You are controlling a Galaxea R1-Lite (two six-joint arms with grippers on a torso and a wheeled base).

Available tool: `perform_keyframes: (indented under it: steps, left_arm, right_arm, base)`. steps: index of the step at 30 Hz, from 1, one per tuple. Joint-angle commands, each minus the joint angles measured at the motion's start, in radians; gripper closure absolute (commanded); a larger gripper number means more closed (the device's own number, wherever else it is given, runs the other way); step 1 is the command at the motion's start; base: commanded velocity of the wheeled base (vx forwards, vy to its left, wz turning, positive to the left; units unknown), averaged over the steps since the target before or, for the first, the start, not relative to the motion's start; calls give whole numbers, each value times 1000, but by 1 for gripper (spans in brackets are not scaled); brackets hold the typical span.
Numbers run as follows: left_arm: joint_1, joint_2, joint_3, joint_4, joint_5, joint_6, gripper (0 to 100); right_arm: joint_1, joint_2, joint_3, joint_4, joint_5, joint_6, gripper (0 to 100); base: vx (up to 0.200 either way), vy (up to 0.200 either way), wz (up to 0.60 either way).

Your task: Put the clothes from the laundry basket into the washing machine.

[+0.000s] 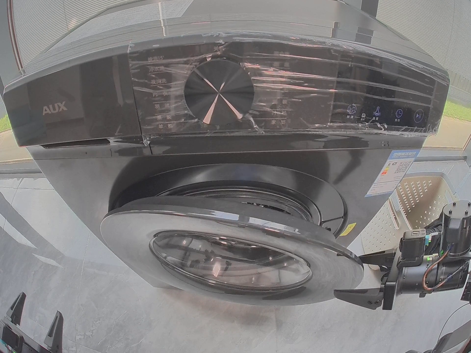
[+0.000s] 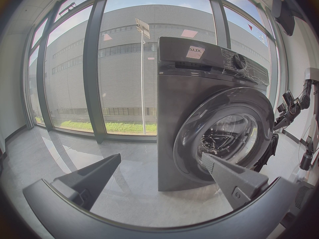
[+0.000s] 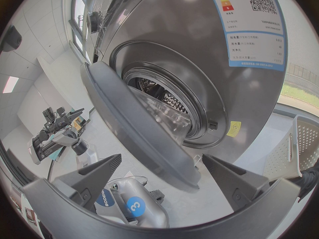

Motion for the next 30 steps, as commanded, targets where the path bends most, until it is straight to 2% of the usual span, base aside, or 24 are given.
perform_keyframes:
  steps: [1,10,14,19,23,28,30]
  left_arm:
    - [-1,-18,15,0,1,0,0]
    - [-1,-18,15,0,1,-1,0]
    - [1,-18,15,0,1,-1,0]
    - [1,-18,15,0,1,-4,0]
    - [1,-18,15,0,1,-1,0]
    - [-1,-18,15,0,1,0,0]
    - [-1,-18,15,0,1,-1,0]
  right_arm:
    - [-26,-2,-21,0,-2,-4,0]
    - [-8,72,-42,-2,0,-5,0]
    - [3,70,-33,0,1,-4,0]
    - [52,32,7,0,4,7,0]
    - [40,14,19,-2,6,4,0]
    - [6,38,-26,0,-2,-4,0]
    - [6,67,-42,-2,-2,-4,0]
  base:
    - [0,0,0]
    - [-200,0,0]
    - [0,0,0]
    - [0,0,0]
    - [0,0,0]
    - [0,0,0]
    - [-200,0,0]
